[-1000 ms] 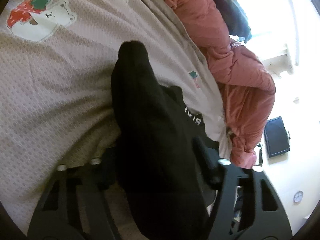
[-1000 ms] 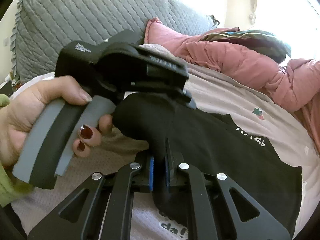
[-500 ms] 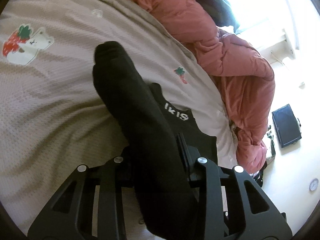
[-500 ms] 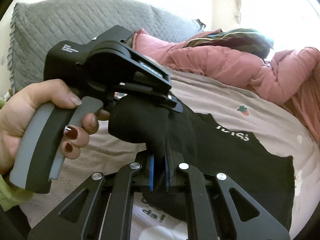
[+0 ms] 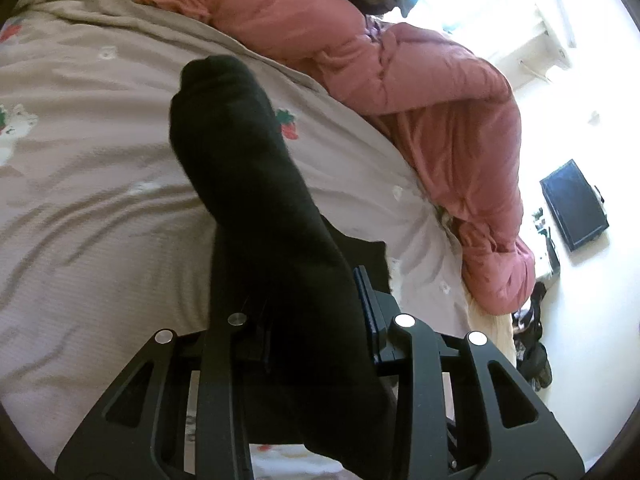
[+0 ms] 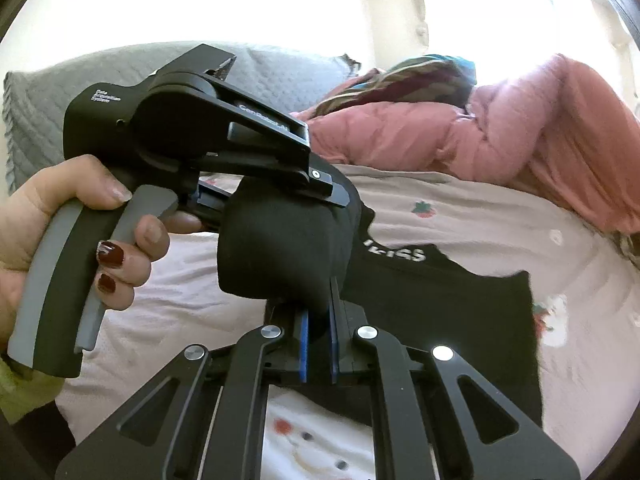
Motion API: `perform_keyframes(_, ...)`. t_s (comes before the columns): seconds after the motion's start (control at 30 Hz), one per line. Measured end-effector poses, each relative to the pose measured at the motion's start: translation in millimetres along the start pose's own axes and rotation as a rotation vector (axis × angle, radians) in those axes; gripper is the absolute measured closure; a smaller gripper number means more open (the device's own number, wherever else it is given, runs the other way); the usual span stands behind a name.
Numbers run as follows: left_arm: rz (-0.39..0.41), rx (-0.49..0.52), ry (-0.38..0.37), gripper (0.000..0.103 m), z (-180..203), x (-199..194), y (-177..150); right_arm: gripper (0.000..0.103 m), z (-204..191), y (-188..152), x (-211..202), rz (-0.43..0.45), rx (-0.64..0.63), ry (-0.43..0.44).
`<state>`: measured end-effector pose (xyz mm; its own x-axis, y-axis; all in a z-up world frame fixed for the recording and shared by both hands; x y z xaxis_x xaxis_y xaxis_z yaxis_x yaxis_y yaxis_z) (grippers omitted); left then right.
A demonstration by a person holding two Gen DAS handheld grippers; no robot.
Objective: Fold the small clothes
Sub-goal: 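Fold the gripped shirt edge over the bundle with the right tool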
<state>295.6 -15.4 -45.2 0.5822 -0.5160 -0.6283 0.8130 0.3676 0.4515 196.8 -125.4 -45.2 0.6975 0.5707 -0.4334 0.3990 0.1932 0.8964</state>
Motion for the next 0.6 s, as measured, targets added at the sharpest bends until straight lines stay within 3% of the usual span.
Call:
perform_keyframes(0.3,-0.058,0.034,0.025,0.079,33.6,37.4,-14.9,0.096,43.7,-14.9,-20.9,0.002,0.122,-0.016)
perform_keyframes(0.6,-0.130,0.058,0.065,0.079,42.6,82.3,-33.9,0.096,82.6,-42.6,-25.3,-0.060,0.240,-0.029)
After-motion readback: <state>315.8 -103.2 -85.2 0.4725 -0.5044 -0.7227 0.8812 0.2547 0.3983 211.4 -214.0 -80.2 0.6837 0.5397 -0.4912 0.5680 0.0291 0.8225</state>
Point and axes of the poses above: each gripper's, at about its wrist camera, not at the fingertips, and x roughly the way its jaws point, z to its right, y to its top, the point moved 7 cm from there along x, roughly the way its jaws point
